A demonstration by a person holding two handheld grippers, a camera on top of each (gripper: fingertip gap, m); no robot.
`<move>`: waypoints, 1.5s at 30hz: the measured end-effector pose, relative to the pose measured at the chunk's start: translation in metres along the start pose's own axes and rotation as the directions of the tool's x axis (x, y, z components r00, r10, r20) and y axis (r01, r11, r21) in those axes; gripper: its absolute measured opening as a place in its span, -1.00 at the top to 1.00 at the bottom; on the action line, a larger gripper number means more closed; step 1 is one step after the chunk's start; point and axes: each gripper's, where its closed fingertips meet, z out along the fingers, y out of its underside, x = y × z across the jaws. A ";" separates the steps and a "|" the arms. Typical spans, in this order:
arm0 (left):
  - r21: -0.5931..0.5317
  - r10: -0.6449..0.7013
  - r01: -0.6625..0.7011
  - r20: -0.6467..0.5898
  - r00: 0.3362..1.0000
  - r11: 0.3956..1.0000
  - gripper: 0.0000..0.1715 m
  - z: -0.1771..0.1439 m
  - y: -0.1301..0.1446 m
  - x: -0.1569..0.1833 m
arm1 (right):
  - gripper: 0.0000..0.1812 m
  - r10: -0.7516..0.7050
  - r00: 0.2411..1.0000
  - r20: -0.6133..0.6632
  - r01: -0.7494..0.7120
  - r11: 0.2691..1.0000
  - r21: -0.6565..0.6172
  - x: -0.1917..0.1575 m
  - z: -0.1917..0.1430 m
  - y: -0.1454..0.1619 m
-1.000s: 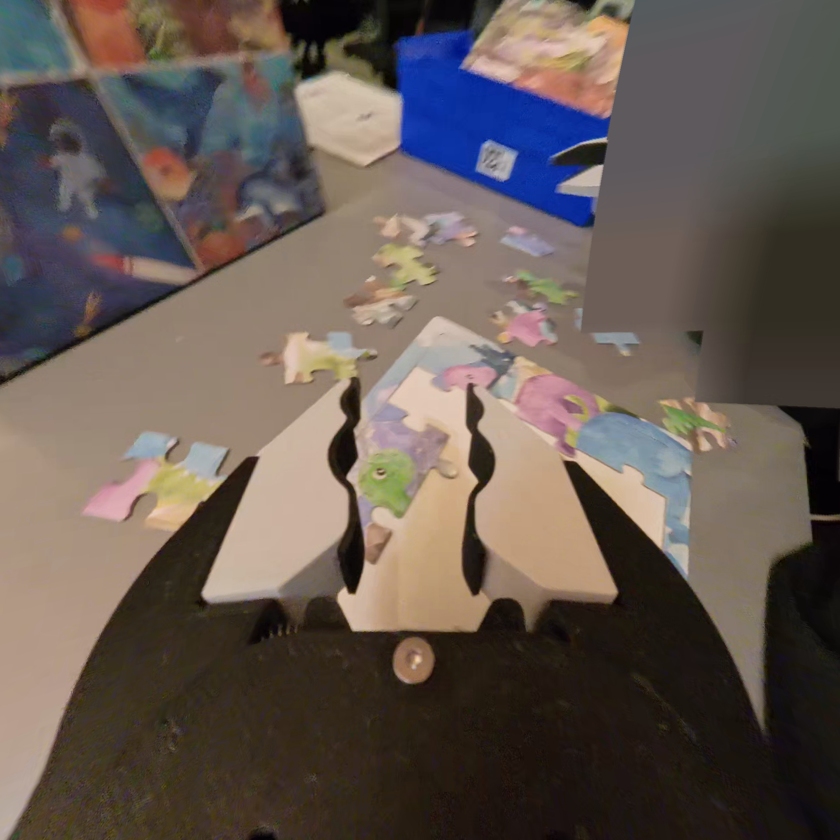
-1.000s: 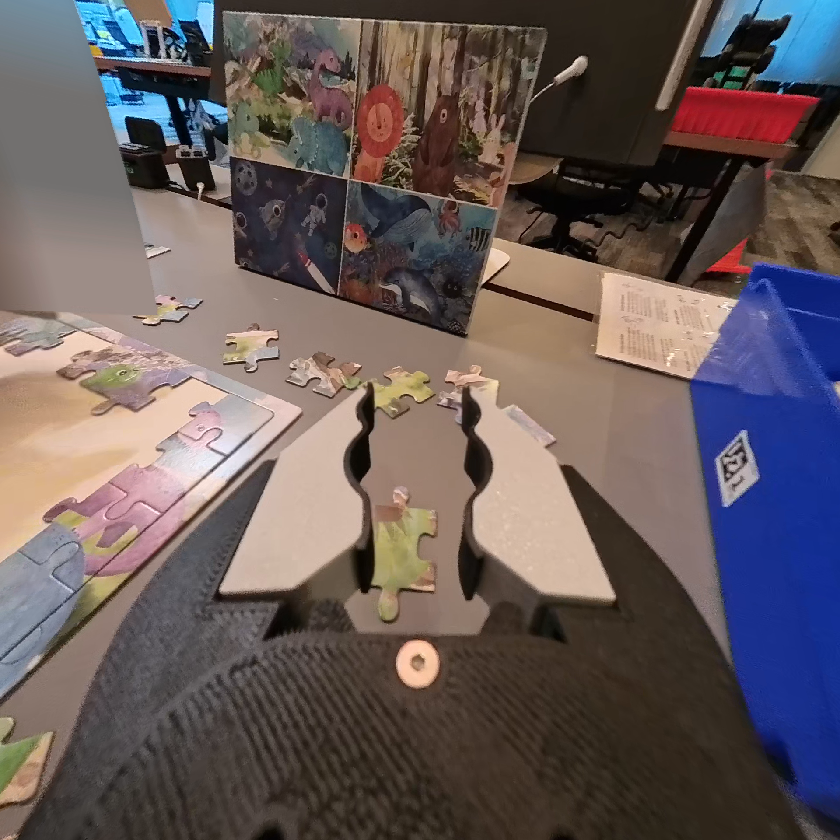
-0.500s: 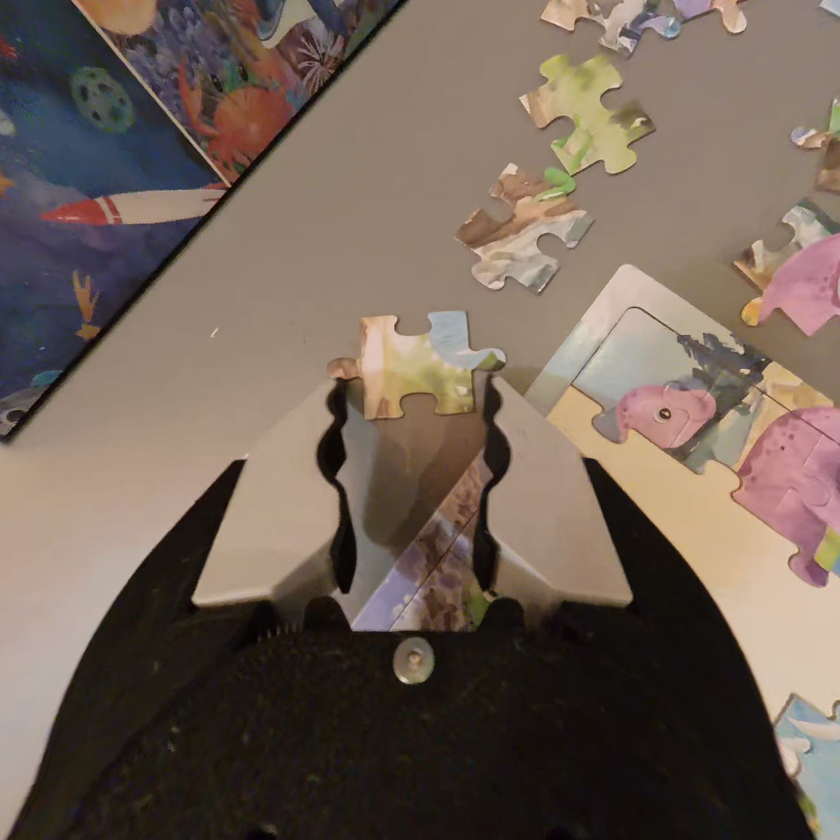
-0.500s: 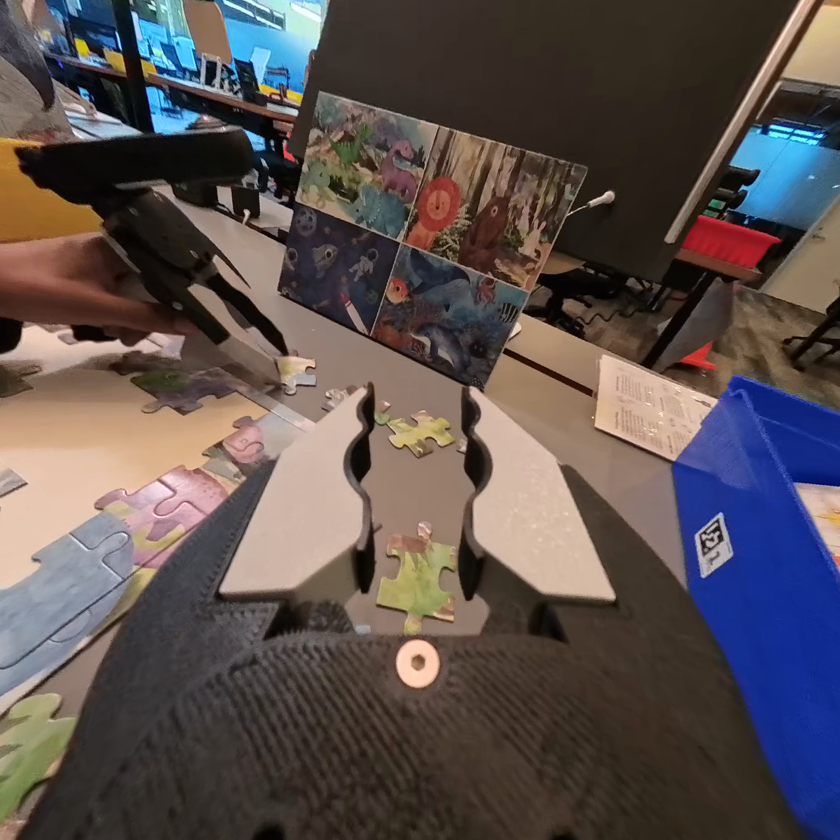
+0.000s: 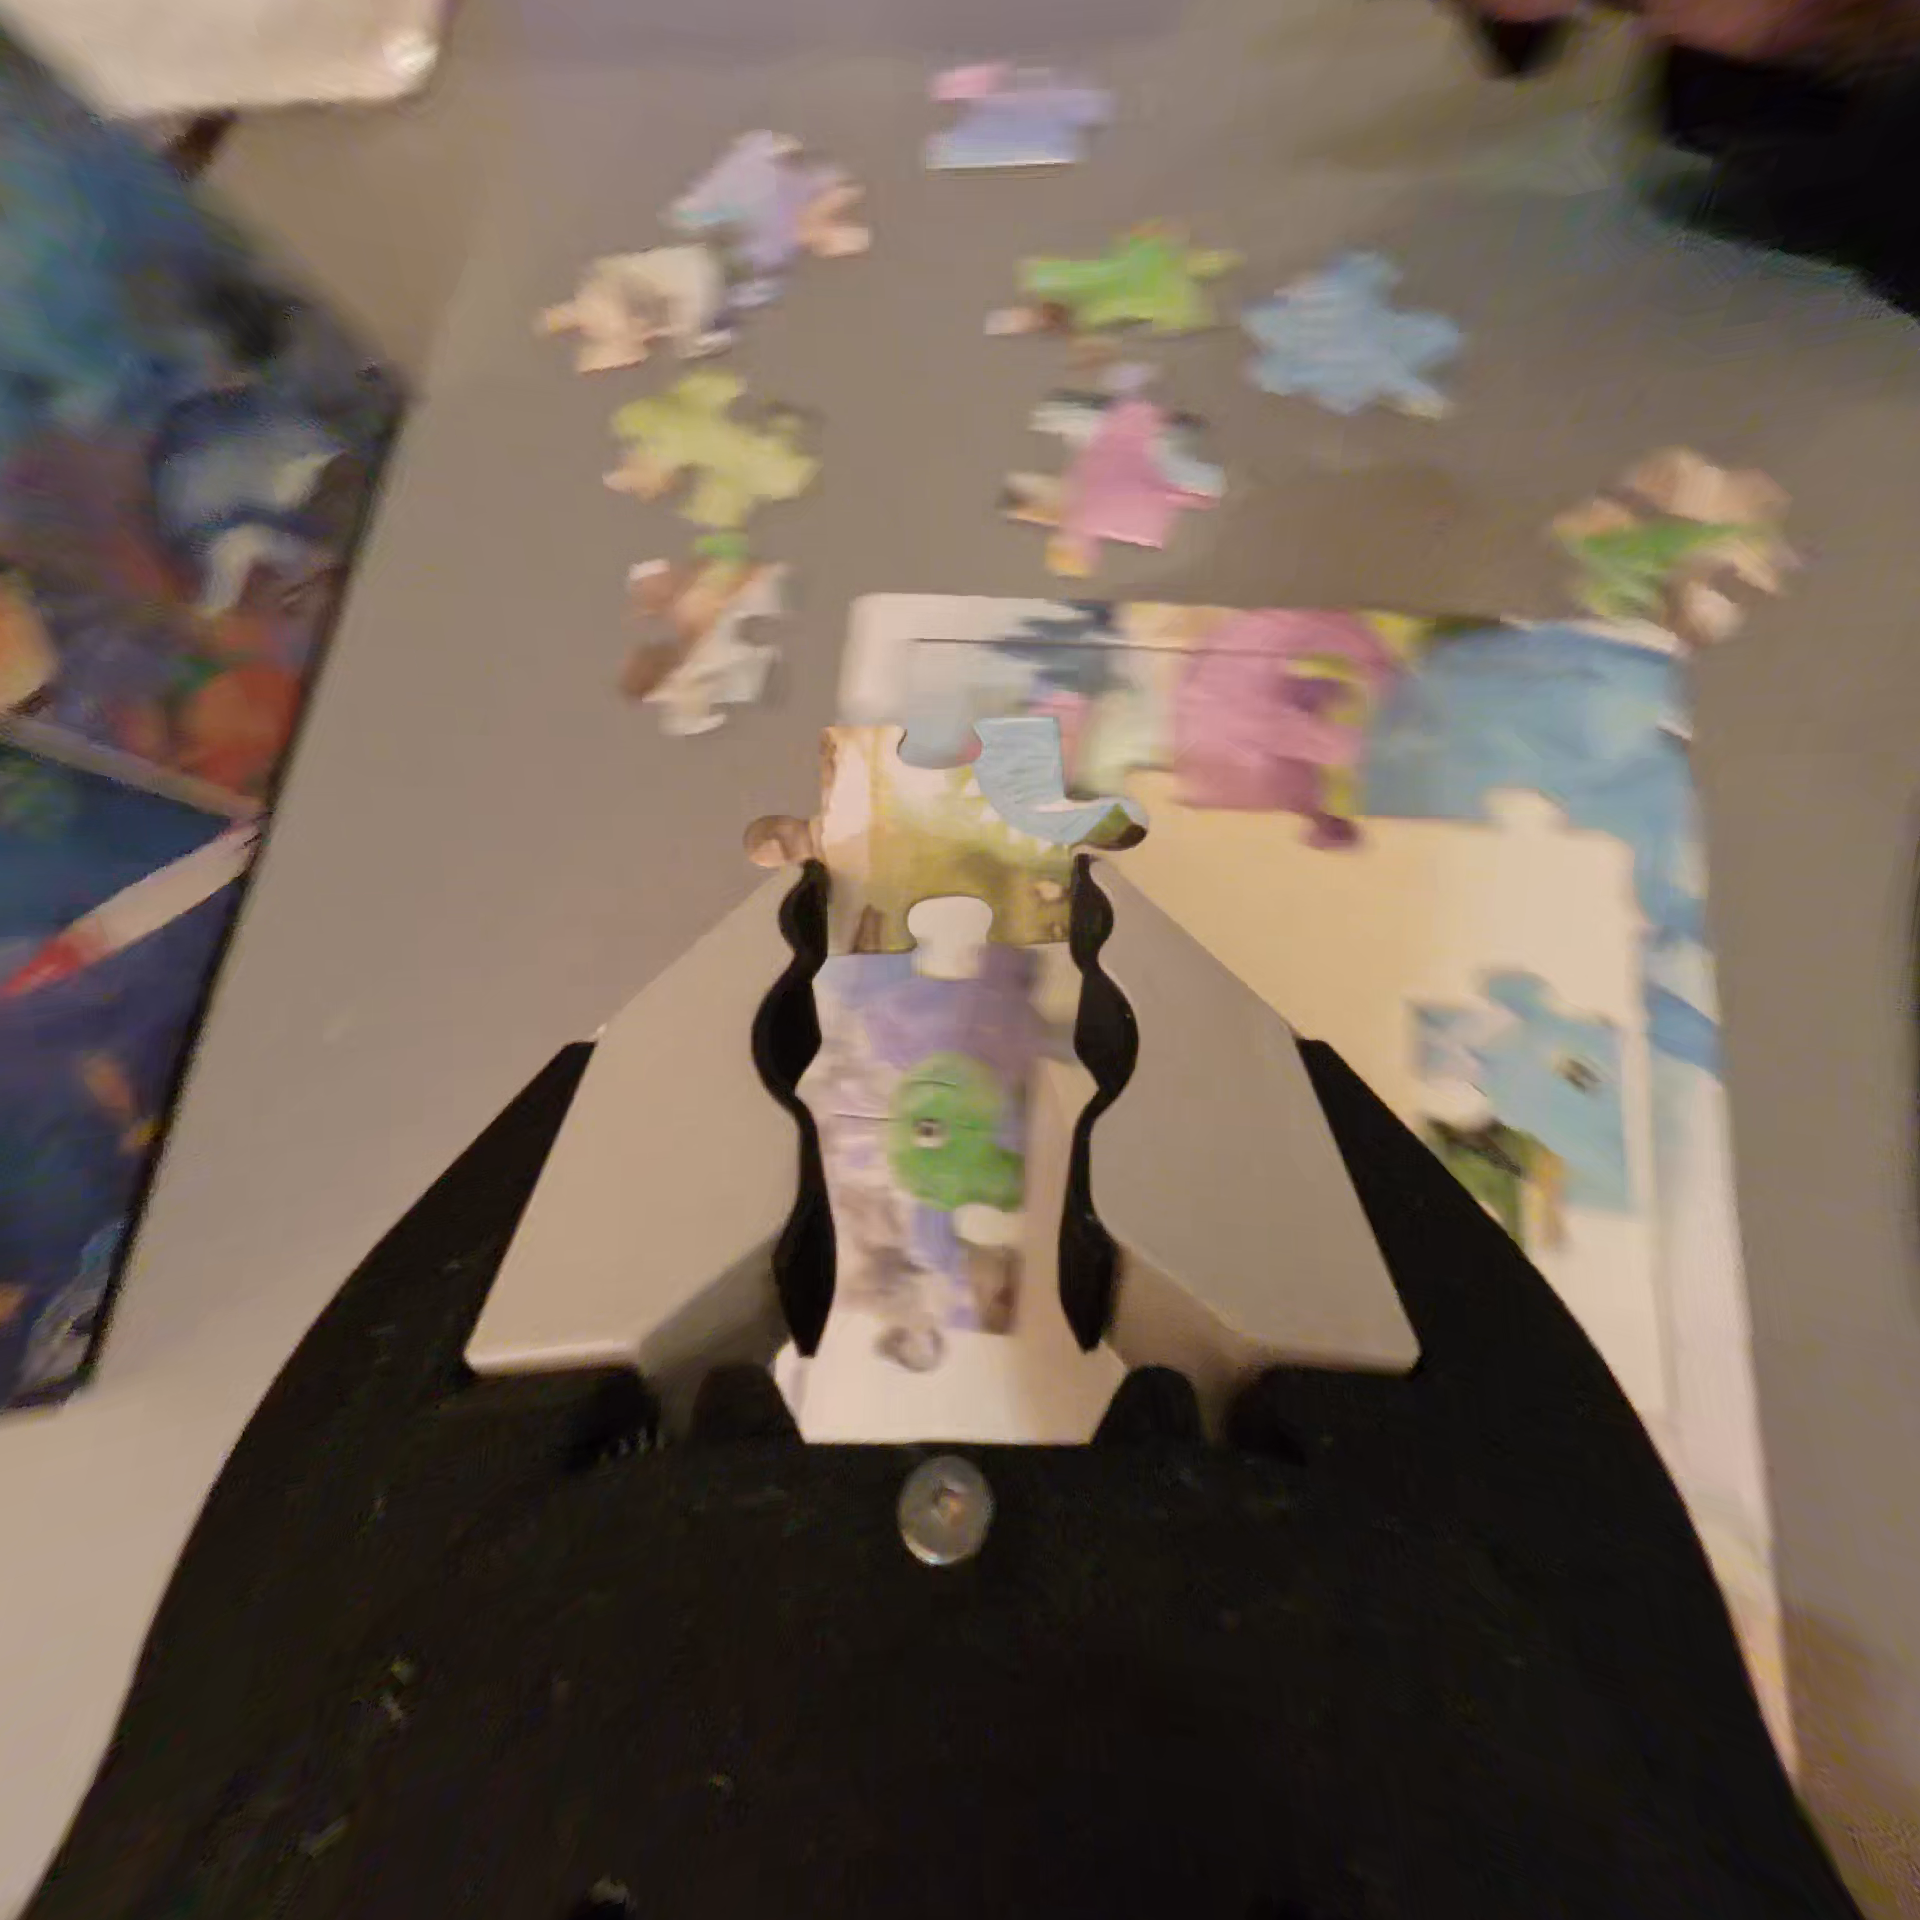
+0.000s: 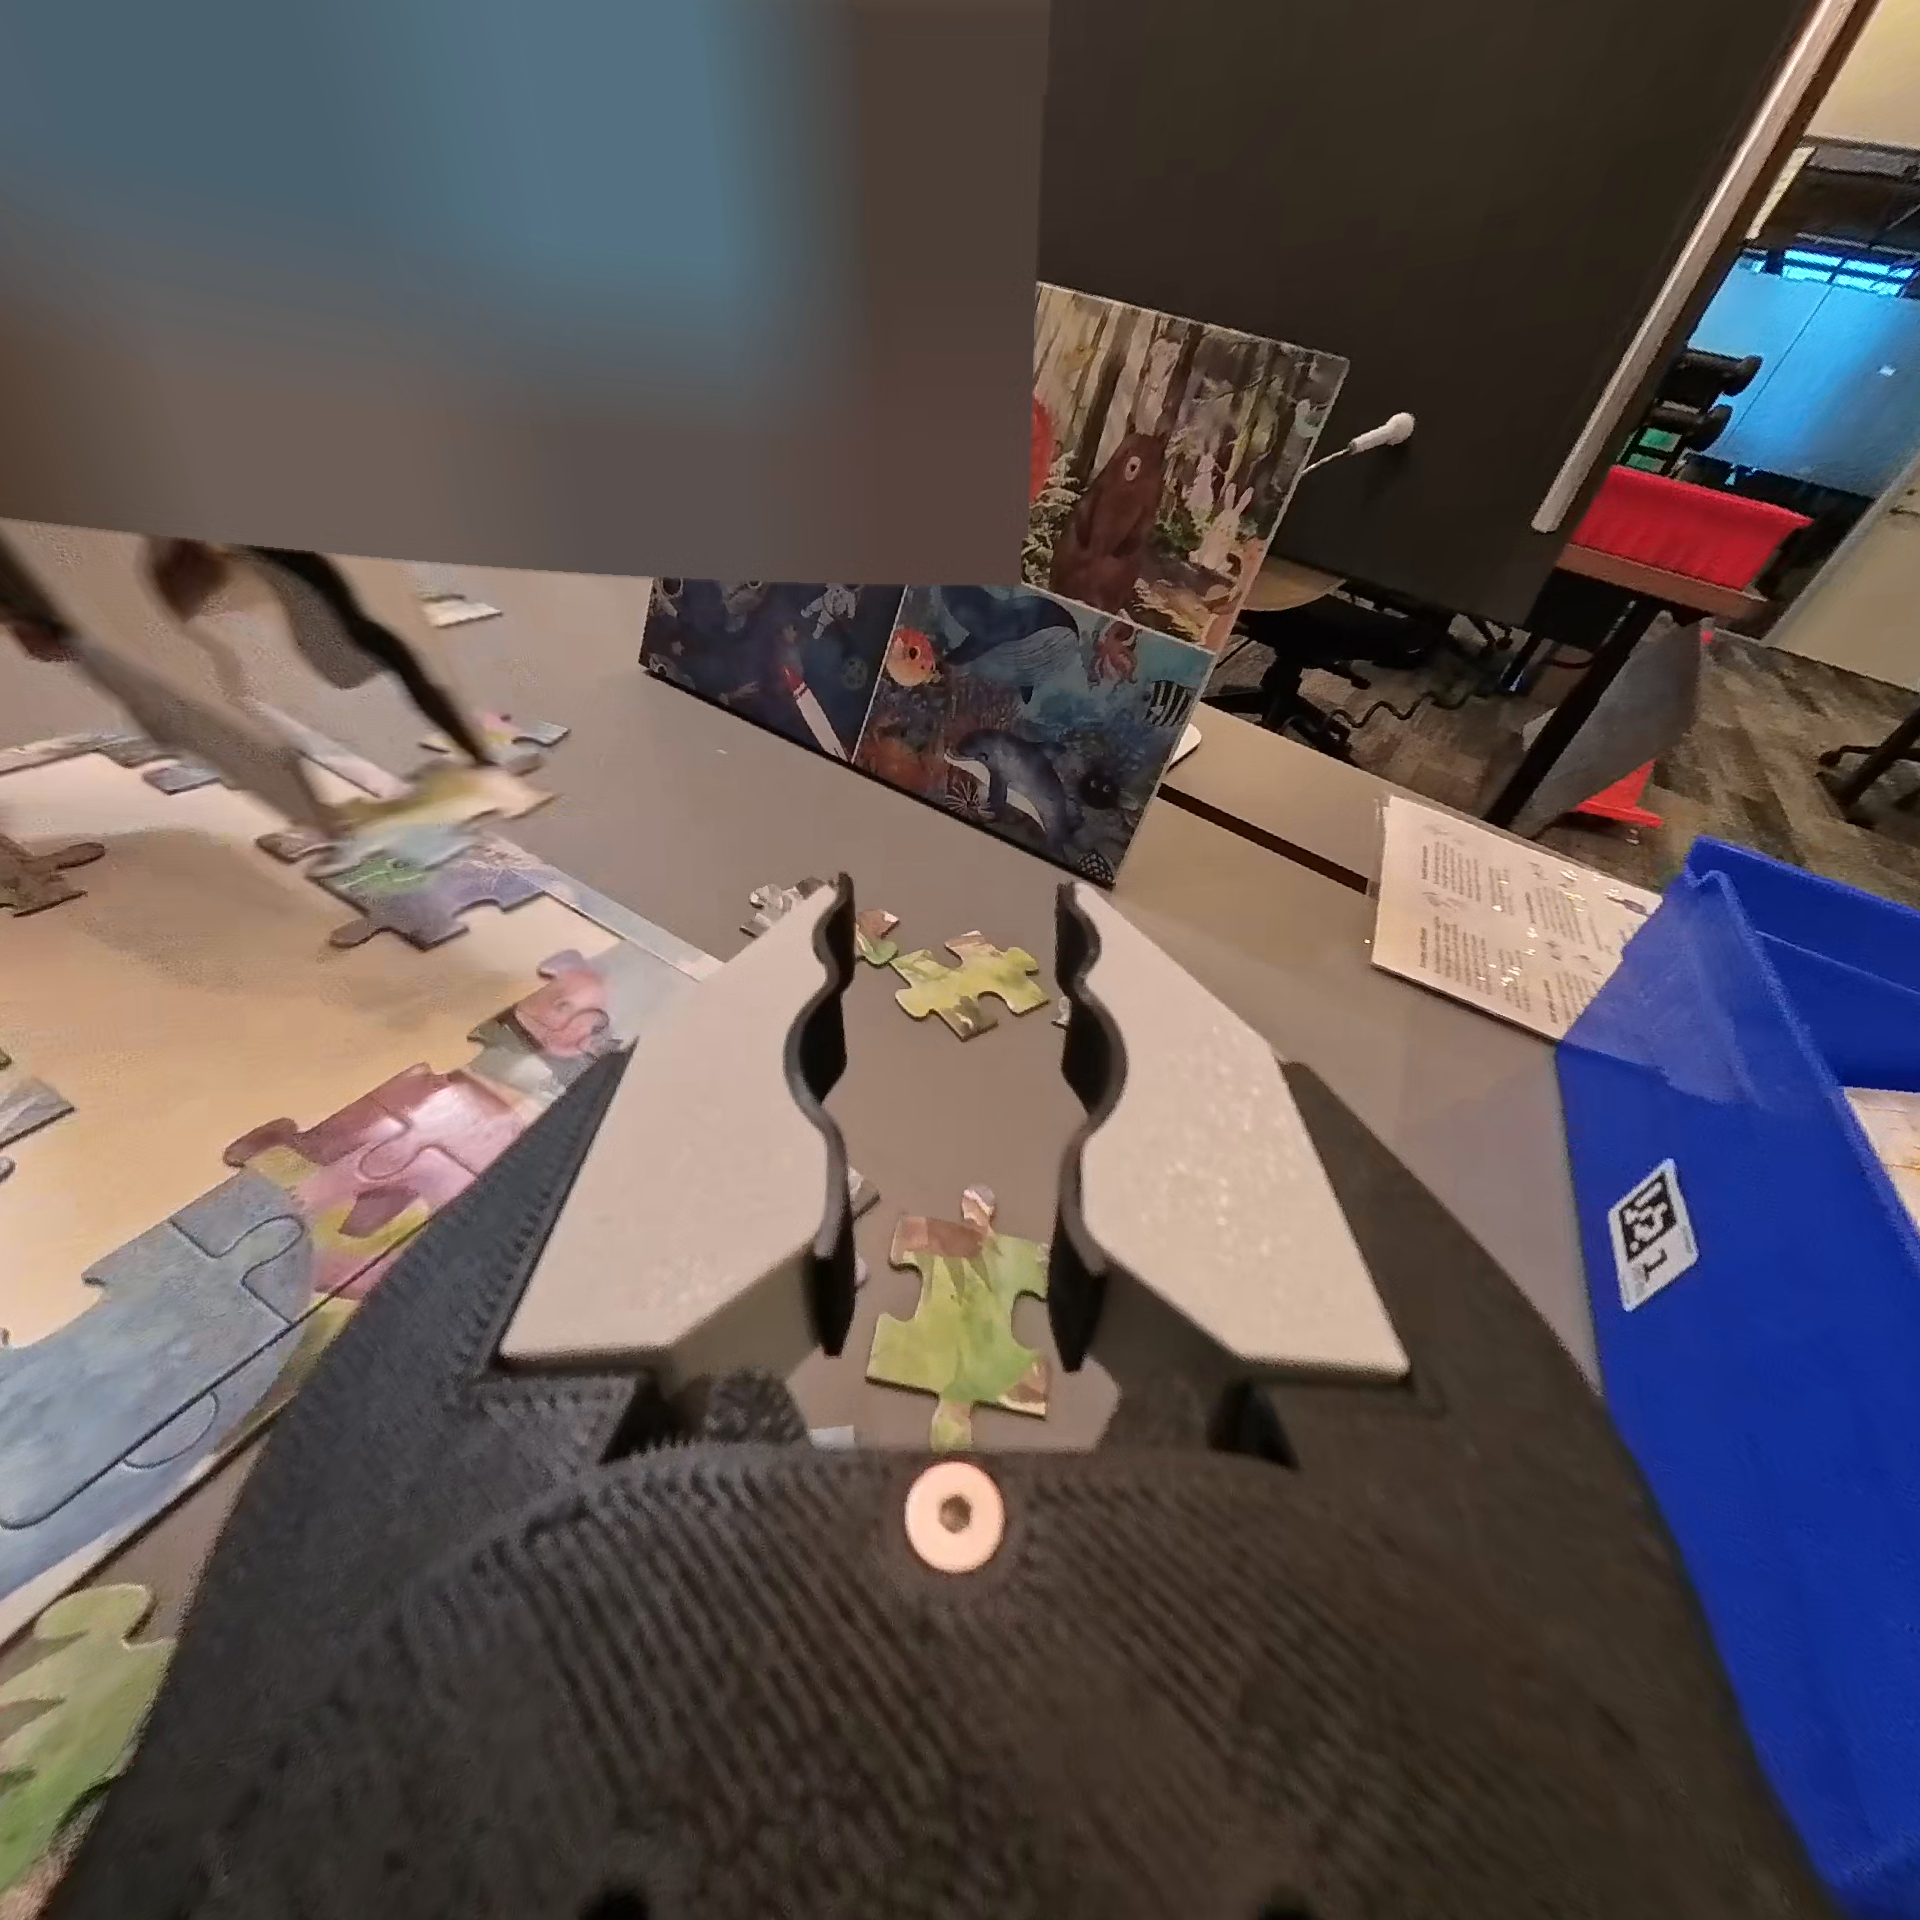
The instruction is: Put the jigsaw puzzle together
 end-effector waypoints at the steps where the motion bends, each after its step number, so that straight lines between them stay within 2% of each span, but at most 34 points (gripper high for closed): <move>1: 0.007 0.057 -0.057 -0.052 0.997 0.998 0.45 -0.004 0.002 0.017 | 0.59 -0.003 1.000 -0.004 0.003 1.000 -0.005 0.001 0.001 0.001; 3: -0.001 0.129 -0.130 -0.101 0.986 0.992 0.45 -0.009 0.013 0.042 | 0.59 -0.008 1.000 -0.013 0.008 1.000 -0.020 0.002 0.002 0.005; 6: -0.019 0.146 -0.151 -0.159 0.976 0.988 0.46 -0.012 0.035 0.068 | 0.60 -0.005 1.000 -0.028 0.004 0.999 -0.051 0.006 0.006 0.013; 10: -0.050 0.116 -0.125 -0.142 0.983 0.991 0.45 -0.010 0.056 0.077 | 0.59 0.010 0.999 -0.048 -0.014 0.996 -0.088 0.011 0.011 0.023; 21: -0.107 0.084 -0.100 -0.144 0.986 0.989 0.46 -0.003 0.065 0.082 | 0.60 0.018 0.996 -0.092 -0.028 0.993 -0.111 0.022 0.011 0.031; 30: -0.092 0.086 -0.102 -0.168 0.982 0.991 0.39 -0.004 0.063 0.089 | 0.56 0.003 0.999 -0.052 -0.008 0.995 -0.101 0.011 0.013 0.027; 33: -0.083 0.083 -0.097 -0.159 0.984 0.992 0.39 -0.005 0.063 0.087 | 0.46 0.012 0.998 0.055 -0.007 0.996 -0.093 -0.019 0.019 0.021; 35: -0.072 0.075 -0.088 -0.164 0.984 0.994 0.39 -0.005 0.061 0.087 | 0.47 0.005 0.978 0.211 0.011 0.997 -0.072 -0.061 0.024 0.013; 36: -0.070 0.071 -0.084 -0.166 0.984 0.994 0.40 -0.005 0.061 0.087 | 0.50 -0.003 0.943 0.333 0.025 0.998 -0.063 -0.090 0.023 0.010; 38: -0.082 0.070 -0.083 -0.146 0.987 0.993 0.44 -0.003 0.063 0.084 | 0.61 -0.013 0.820 0.572 0.057 0.997 -0.059 -0.151 0.014 0.008; 39: -0.089 0.073 -0.085 -0.136 0.988 0.992 0.45 -0.002 0.064 0.083 | 0.63 -0.018 0.762 0.647 0.075 0.995 -0.061 -0.175 0.009 0.007; 42: -0.076 0.074 -0.085 -0.146 0.987 0.993 0.46 -0.002 0.062 0.085 | 0.63 -0.011 0.639 0.769 0.156 0.981 -0.116 -0.231 0.002 0.017; 45: -0.068 0.065 -0.078 -0.169 0.983 0.995 0.46 -0.002 0.061 0.088 | 0.70 -0.074 0.629 0.774 0.330 0.927 -0.179 -0.251 0.009 0.044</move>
